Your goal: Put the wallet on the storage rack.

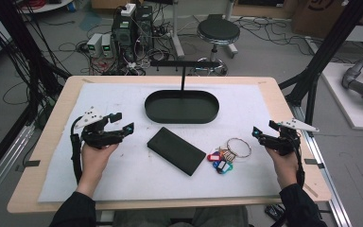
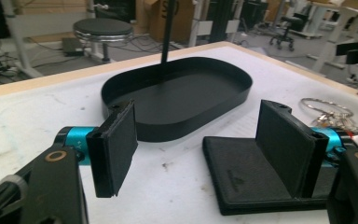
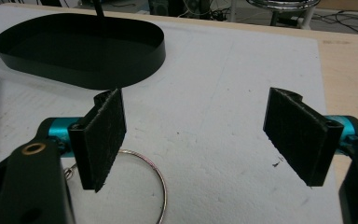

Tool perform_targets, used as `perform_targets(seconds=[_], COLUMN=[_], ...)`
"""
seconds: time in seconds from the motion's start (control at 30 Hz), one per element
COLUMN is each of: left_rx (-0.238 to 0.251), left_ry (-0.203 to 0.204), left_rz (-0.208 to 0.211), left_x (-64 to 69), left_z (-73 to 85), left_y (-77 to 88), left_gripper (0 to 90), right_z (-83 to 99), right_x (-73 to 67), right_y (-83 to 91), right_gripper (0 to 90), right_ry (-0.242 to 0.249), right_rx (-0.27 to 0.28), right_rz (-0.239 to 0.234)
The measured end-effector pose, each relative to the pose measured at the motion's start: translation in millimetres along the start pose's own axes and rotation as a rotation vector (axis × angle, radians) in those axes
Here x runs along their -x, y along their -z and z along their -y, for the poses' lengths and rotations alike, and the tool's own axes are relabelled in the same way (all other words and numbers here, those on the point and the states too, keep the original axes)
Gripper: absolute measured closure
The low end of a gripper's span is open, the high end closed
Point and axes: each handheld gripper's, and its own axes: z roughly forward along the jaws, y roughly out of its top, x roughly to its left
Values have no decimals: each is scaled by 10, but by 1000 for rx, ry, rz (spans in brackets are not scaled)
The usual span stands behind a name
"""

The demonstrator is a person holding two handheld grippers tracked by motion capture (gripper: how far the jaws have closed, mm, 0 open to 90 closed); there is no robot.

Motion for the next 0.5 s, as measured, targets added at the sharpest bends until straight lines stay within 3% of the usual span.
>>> perform_targets(seconds=[0.17,0.43,0.5], left_rx=[-29,-126,-140], left_ry=[-16,14,16], left_rz=[21,127,133], left_x=[41,121,134], left_z=[-79,-138,-138], left_y=[-62,-407,-462], left_gripper=[279,297,304], right_z=[-2,1,0], right_x=[0,28,26], right_y=[-1,9,7], right_gripper=[213,213,213], right_ry=[5,-3,-2], right_rx=[1,3,5], right_rz=[0,2,0])
